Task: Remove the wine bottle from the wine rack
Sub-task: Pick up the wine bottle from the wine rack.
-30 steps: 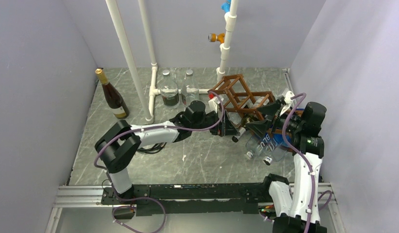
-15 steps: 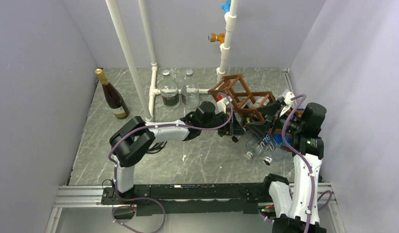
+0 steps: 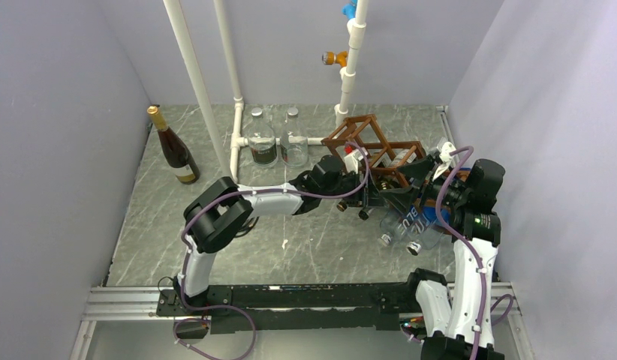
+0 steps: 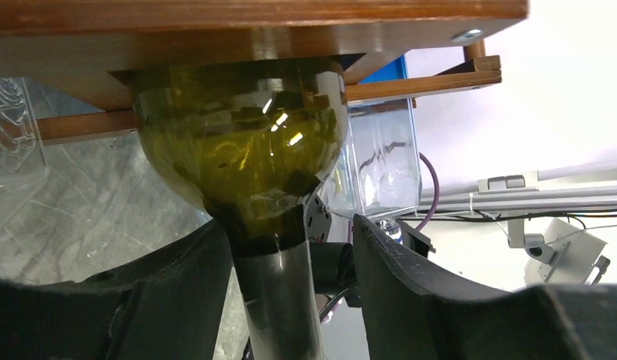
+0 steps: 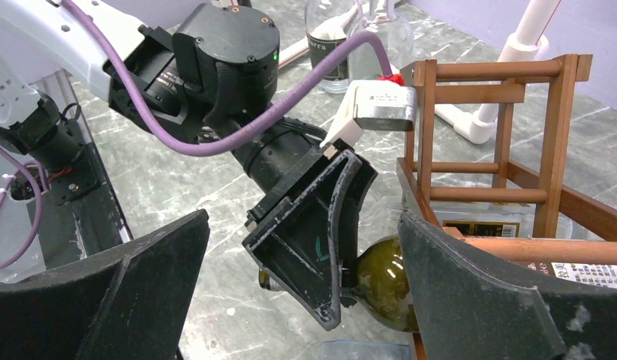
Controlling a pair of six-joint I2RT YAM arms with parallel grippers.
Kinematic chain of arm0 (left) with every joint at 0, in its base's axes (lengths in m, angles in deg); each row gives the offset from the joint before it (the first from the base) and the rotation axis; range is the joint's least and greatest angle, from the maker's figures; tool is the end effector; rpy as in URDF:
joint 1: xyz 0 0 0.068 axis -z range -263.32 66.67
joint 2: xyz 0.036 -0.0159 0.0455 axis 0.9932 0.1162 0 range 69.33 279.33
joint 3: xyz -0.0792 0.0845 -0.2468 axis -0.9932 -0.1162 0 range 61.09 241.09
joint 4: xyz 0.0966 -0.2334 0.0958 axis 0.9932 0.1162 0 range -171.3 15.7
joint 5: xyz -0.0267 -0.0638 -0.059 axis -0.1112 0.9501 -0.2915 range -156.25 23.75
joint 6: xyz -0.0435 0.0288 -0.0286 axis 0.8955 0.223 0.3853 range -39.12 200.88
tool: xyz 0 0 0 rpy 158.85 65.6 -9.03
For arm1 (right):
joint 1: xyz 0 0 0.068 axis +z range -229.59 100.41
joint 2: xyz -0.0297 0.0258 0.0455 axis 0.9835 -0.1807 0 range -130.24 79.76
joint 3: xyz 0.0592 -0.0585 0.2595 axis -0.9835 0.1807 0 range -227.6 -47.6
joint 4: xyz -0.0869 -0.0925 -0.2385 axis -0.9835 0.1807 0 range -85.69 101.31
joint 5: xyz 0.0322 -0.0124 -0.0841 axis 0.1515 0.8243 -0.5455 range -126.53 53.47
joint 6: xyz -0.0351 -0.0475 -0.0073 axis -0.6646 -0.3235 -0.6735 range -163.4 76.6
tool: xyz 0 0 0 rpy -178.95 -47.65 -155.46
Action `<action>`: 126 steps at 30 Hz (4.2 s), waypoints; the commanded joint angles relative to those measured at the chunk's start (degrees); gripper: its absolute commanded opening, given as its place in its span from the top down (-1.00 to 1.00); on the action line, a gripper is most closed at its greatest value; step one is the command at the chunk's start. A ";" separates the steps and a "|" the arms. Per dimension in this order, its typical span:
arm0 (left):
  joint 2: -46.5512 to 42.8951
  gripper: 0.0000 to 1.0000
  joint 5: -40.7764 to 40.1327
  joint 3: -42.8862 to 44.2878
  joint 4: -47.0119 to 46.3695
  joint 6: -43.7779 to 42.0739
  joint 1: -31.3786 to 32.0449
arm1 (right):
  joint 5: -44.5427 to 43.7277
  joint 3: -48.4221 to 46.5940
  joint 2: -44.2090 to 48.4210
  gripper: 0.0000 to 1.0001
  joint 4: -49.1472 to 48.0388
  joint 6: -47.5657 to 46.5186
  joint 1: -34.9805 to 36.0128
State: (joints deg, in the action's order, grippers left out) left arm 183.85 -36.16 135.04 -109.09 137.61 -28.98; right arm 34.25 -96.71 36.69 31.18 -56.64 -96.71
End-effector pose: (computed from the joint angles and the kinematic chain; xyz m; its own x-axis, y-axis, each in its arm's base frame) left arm 0.2565 -0.3951 0.2089 -0.8968 0.0090 -0.4423 0.4343 0.2090 -0.8762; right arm 0.1617 -0.0068 0.3486 -0.1599 -0.0295 -0.9867 -0.8044 0.5832 0.1129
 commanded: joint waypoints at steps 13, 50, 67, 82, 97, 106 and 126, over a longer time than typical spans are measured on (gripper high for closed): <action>3.32 0.09 0.85 5.65 -0.52 0.93 1.03 | 0.47 0.06 0.52 -0.99 -1.30 -0.21 -0.28; -14.21 1.00 2.17 -13.57 -8.89 -2.03 1.73 | 0.72 0.45 0.50 -0.99 -1.21 -0.56 -0.28; -25.20 1.00 2.50 -26.72 -14.74 -3.38 1.71 | 1.33 1.19 0.35 -0.99 -1.56 -0.86 -0.28; -33.94 1.00 2.84 -34.70 -14.40 -4.73 1.67 | 1.69 1.56 -0.17 -0.99 -0.75 -2.34 -0.28; -43.57 1.00 3.44 -37.34 -0.27 -10.60 1.43 | 10.10 -3.05 -3.09 -0.99 19.76 -28.44 -0.45; -50.27 1.00 3.46 -38.58 11.14 -13.92 0.25 | 9.87 -10.62 -9.83 -0.98 39.62 -51.23 2.03; -57.94 1.00 3.93 -39.78 26.76 -17.06 -2.02 | -15.01 -17.21 -19.25 -0.98 35.07 -50.38 36.22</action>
State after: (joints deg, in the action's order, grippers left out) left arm 127.85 -34.35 94.08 -77.07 123.30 -30.79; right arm 24.00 -112.36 18.29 68.21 -105.68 -64.76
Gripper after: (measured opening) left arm 0.385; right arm 0.992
